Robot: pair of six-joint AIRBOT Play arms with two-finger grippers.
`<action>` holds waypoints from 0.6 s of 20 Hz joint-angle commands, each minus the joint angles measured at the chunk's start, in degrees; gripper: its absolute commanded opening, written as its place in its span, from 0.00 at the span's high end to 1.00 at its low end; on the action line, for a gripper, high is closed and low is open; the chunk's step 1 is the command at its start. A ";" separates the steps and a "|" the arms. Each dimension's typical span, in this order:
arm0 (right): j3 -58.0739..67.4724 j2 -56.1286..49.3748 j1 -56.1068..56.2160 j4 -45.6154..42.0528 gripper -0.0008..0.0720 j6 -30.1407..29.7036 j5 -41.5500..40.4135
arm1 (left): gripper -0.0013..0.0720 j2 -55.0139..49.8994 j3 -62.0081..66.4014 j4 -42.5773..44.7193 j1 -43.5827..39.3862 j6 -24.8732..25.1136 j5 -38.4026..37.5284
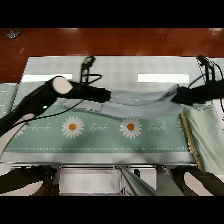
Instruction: Fold the shirts.
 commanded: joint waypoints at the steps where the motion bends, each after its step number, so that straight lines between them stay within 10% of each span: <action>1: -9.97 16.48 0.15 -0.74 0.96 4.83 -0.09 | 0.95 -13.09 9.94 -0.17 -7.61 -4.24 -0.28; 12: -10.05 22.71 0.15 3.58 0.96 7.13 0.07 | 0.95 -32.13 29.55 0.20 -21.88 -8.04 -12.63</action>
